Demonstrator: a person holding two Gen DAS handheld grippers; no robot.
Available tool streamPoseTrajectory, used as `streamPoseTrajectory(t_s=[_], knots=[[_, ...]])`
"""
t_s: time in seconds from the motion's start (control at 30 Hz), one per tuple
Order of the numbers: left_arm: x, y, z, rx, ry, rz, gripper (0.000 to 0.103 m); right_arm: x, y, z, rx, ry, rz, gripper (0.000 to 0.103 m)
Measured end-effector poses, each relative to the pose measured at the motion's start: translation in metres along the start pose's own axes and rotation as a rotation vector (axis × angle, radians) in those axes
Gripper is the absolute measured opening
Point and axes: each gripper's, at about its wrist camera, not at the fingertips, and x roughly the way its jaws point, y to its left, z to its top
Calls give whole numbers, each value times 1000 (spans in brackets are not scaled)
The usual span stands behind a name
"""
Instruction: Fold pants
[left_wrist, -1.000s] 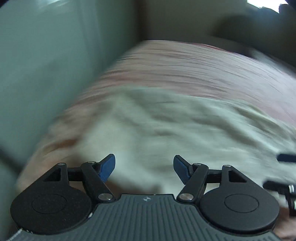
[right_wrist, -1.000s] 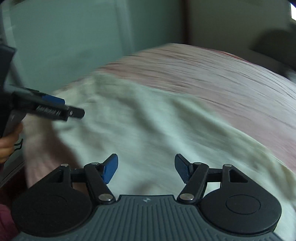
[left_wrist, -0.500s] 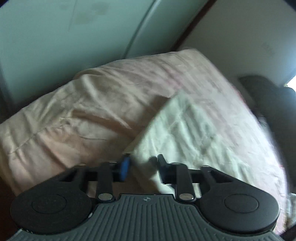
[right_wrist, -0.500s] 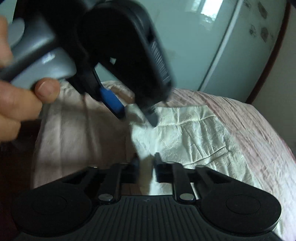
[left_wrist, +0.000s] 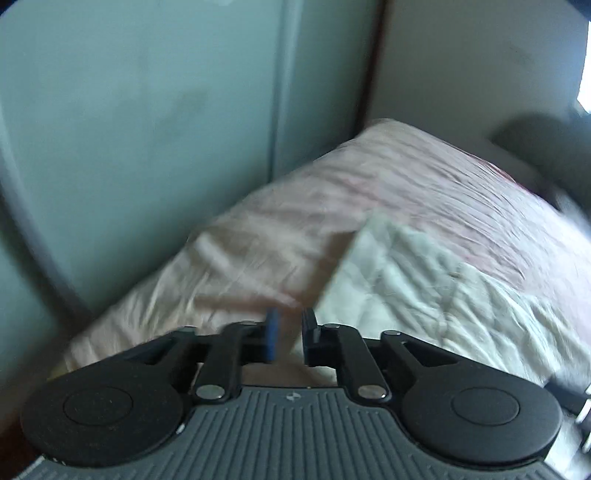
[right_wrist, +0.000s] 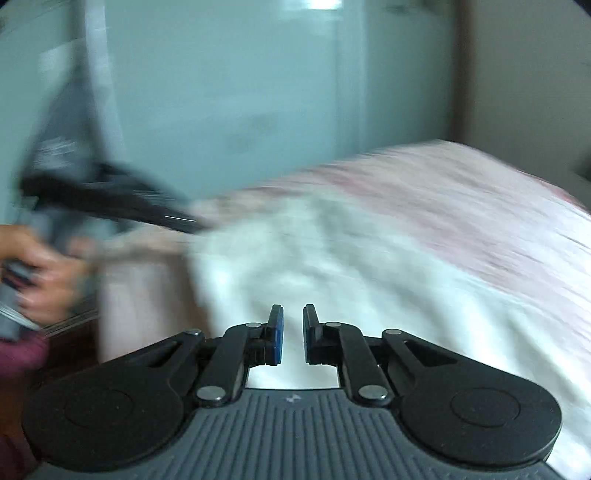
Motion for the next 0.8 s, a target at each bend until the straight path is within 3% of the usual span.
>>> streamPoseTrajectory(t_s=[0.07, 0.1, 0.13, 0.2, 0.23, 0.3, 0.4, 0.47, 0.53, 0.6, 0.73, 0.8], knots=[[-12, -26, 7, 75, -24, -21, 28, -18, -53, -14, 110, 29, -149, 14], [-17, -43, 9, 116, -35, -54, 32, -24, -79, -24, 188, 45, -222, 14], [-22, -62, 9, 153, -43, -103, 42, -27, -103, -34, 261, 68, -269, 15], [-26, -99, 4, 202, -42, -191, 57, -19, -143, -60, 349, 146, -291, 18], [-27, -120, -1, 232, -31, -228, 57, -21, -154, -72, 387, 145, -304, 18], [-28, -166, -14, 312, 3, -322, 57, -49, -159, -80, 477, 77, -302, 19], [-31, -230, -41, 423, 47, -446, 58, -100, -148, -92, 449, -25, -369, 24], [-36, -269, -61, 506, 65, -507, 59, -117, -157, -110, 463, -20, -444, 50], [-43, -303, -83, 590, 67, -553, 60, -132, -176, -141, 510, 22, -514, 64], [-46, -331, -105, 674, 71, -569, 61, -154, -192, -179, 576, 92, -615, 64], [-58, -360, -133, 740, 62, -630, 63, -242, -187, -220, 700, -107, -719, 64], [-59, -374, -146, 778, 56, -638, 65, -279, -191, -239, 783, -141, -817, 64]])
